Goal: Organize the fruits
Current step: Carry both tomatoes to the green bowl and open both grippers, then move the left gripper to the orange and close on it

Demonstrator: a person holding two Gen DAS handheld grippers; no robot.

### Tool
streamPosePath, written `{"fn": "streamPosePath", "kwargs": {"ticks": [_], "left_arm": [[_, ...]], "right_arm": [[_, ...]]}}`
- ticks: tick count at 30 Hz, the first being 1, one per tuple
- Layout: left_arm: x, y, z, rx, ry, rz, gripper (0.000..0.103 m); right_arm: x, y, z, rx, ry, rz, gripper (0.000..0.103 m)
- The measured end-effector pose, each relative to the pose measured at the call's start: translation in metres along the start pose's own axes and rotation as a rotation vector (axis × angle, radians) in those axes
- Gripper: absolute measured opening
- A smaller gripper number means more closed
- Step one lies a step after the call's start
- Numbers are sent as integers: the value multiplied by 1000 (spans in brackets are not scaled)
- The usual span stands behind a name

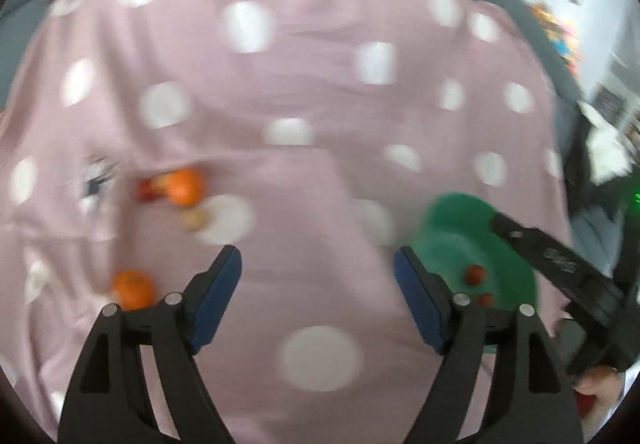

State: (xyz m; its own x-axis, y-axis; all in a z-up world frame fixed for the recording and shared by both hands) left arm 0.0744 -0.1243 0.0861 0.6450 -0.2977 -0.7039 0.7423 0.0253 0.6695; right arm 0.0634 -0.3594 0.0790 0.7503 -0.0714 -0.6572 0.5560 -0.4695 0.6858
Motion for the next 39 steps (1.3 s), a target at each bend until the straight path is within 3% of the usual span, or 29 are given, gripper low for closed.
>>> {"fn": "streamPosePath", "kwargs": {"ticks": [5,10,15,19,25,30,39], "left_arm": [[-1,-20,-82,-205,160,-70,77],[4,-29,-124,-293,268,-125,68],[10,-35,-136,-367,211,-171,64],[24,-39,-139,-388,232,-219,55],[35,-35,-137,-413,242,-205,54],[42,-35,-127,-429,170,-243,48],[53,-28,-139,-481,265,-210,48]], "right_arm": [[2,-10,-58,-108,146,-23,46],[11,-24,-104,-173,251,-66,46],[29,-43,-130,-240,283,-140,46],[39,-53,-133,-266,253,-176,46],[42,-55,-130,-261,250,-188,46],[44,-55,-128,-256,247,-195,46],[43,-57,-128,-264,239,-197,46]]}}
Point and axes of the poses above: each gripper's, at about its wrist camera, not at the fingertips, and x roughly the way its jaws point, z to its right, y to its top, the point moved 4 cm from there along x, roughly the way its jaws point, and after that the axes turned 2 degrees about z, right-handed, at the moved point
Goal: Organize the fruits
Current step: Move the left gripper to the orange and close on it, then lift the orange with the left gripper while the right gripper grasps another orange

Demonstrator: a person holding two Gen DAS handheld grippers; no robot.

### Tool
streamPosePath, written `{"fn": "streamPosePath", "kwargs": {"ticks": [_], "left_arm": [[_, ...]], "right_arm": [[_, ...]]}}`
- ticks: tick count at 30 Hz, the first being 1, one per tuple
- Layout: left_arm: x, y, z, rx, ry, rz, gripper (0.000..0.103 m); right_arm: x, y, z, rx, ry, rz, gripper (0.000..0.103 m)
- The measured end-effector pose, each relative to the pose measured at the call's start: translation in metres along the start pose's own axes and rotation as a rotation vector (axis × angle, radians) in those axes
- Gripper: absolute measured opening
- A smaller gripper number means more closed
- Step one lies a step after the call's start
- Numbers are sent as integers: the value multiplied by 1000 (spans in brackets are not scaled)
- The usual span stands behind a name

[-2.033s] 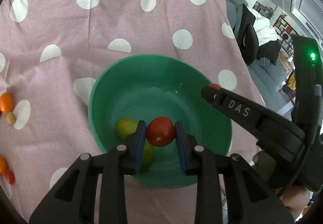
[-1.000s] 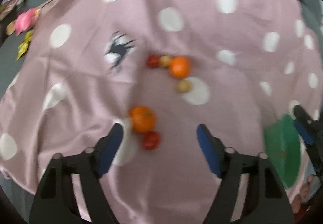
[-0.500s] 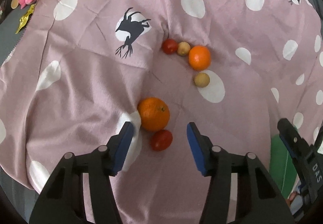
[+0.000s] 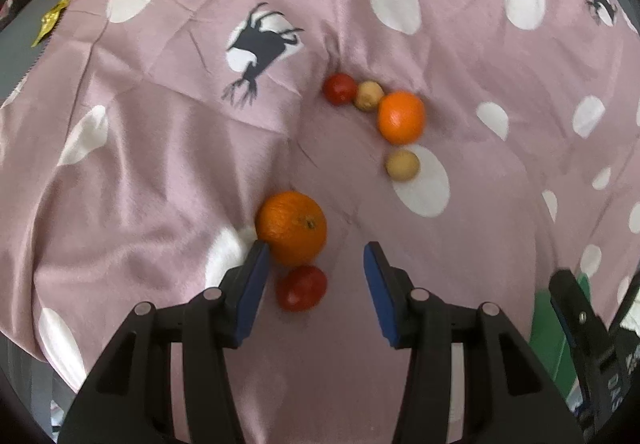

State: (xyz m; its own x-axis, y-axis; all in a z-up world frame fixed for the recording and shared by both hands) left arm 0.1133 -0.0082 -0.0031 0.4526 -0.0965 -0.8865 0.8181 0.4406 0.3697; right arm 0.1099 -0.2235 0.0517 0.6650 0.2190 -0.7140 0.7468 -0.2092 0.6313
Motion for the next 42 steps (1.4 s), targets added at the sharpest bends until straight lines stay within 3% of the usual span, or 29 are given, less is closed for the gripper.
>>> {"fn": "streamPosePath", "kwargs": {"ticks": [10,17,26,29,34,42], "left_arm": [[14,11,4,-54,39,34,45],[38,19,3,-78,13,-5,41],[42,33,17,-18,-5,-11,40],[35,33,20,-1,-38,4,40],[11,37,2,-41,-98,53,40],[-10,43,-18,-77,-142,111,40]], "right_arm": [[5,-3,-4,-18,-12,-14,46],[8,-4,-1,-13,-19,-23,46],[21,2,3,20,35,-45,46],[35,13,-9,11,91,-63,46],[70,27,-35,-54,113,-108,46],[140,33,-77,-18,200,-217,47]]}}
Point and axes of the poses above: each gripper's, at about its wrist camera, not at the fingertips, and x roughly the way its jaws point, z to its right, y to its top, the point moved 4 cm from there along x, roughly the way its jaws point, and after that the axes turned 2 degrees about z, right-handed, at the moved point
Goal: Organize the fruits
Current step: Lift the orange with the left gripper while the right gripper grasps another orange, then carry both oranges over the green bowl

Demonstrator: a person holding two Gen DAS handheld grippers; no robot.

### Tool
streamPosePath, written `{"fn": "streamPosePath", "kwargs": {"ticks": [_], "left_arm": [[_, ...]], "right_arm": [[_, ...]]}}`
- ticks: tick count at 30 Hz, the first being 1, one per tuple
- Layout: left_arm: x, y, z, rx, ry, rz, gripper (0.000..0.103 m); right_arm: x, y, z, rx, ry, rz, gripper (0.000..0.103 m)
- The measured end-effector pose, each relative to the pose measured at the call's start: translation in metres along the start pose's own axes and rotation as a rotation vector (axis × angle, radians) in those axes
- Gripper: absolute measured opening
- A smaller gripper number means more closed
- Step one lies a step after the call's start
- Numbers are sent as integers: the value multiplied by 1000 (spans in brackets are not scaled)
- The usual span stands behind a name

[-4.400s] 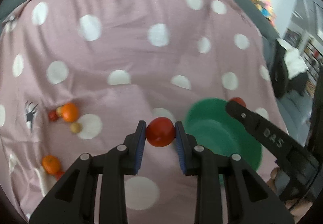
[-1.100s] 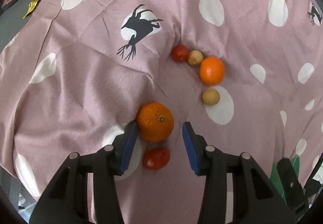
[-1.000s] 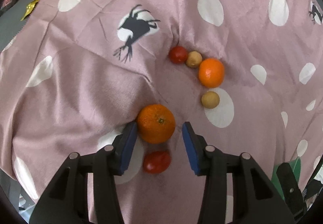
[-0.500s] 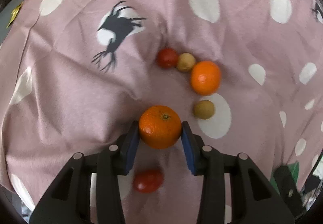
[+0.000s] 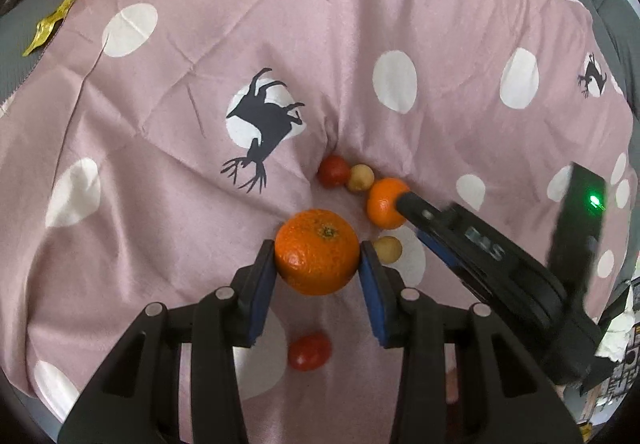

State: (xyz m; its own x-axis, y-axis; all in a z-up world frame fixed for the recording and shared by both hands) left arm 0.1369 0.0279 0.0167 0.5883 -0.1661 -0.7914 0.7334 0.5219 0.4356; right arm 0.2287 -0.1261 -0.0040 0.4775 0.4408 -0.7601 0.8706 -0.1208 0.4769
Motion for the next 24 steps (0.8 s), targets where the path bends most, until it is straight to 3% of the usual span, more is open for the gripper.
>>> {"fn": "streamPosePath", "kwargs": {"ticks": [8,14,19,24], "left_arm": [[2,1,3,19,-6,11,40],[-2,-1,6,40,-7,18,40],[-9,-4,17,78,-14,34,40],[-19,-18,35,146,-27,44,40]], "right_arm": [[25,6,-3,35,-17,-5,47],[19,1,-1,41,-26,27,46],[-24,-5,10,71,-20,90,46],[-91,-26,26,70,-88,181,46]]}}
Point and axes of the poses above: each gripper's, at about its wrist camera, not at the fingertips, and x roughly the way its jaws point, z to its right, y to its top, the point moved 4 cm from there along x, roughly the way its jaws point, and after that the axes turned 2 degrees about z, right-handed, at the moved point
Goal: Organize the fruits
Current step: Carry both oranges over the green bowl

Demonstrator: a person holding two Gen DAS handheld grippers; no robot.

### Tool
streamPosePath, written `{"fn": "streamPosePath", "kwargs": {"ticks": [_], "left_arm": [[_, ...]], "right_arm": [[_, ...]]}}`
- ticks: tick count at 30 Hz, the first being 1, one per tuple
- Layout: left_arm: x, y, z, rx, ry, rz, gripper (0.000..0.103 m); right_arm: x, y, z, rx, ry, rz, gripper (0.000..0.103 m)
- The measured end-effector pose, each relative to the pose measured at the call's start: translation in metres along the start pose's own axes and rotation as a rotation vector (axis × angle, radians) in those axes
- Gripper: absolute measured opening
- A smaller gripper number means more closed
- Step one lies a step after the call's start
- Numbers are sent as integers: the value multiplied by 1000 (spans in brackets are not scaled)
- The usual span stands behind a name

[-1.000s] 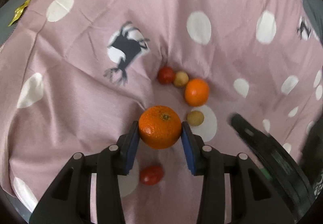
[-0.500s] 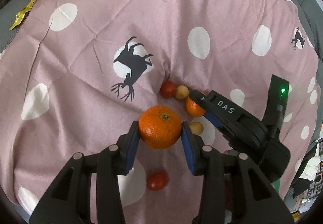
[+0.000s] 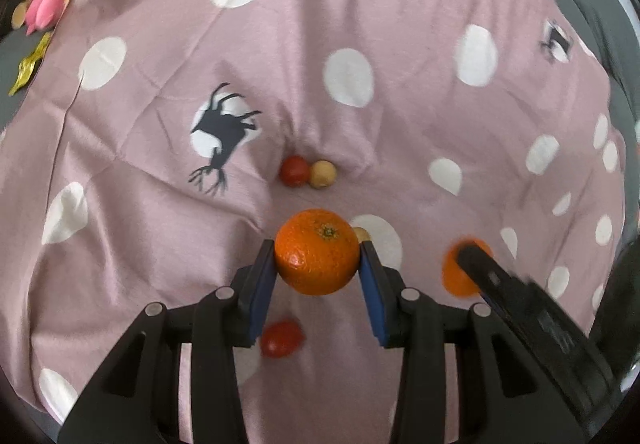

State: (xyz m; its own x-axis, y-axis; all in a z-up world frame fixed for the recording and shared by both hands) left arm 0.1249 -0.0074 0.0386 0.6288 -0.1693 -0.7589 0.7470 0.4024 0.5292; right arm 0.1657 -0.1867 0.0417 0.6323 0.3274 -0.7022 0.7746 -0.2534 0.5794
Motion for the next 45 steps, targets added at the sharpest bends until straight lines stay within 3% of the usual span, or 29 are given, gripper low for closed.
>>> {"fn": "streamPosePath", "kwargs": {"ticks": [6,10,16,26,30,40,45], "left_arm": [[-13,-22,36,111,-59,2,40],[-24,-35,54,188,-71,31,41],[-25,-44,71,223,-91,37,41],[-47,-64,117,335,-201,93,41],[-52,-70,130,368,-208,106,41],[-52,-84,167,461,-229,86,41],[-52,-90,197,501,-299,44,41]], "right_arm": [[-62,-24,36,101,0,119,46],[-75,-22,40,95,-37,164,46],[-88,-22,50,77,-116,200,46],[-128,-21,70,106,-147,289,46],[-143,-19,81,133,-163,315,46],[-174,-17,116,203,-245,391,46],[-182,-17,138,252,-282,405,46]]}}
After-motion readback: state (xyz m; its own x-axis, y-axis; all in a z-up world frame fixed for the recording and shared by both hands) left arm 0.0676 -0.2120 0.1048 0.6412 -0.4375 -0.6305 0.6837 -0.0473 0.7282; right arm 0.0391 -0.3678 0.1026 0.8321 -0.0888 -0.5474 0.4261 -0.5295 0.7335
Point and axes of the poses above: each gripper's, at about its wrist camera, not at the fingertips, and x roughly the way its jaws point, z to its right, y to its top, the point moved 4 cm from there along x, roughly the way its jaws point, and after that the axes turned 2 degrees about z, right-handed, at the moved point
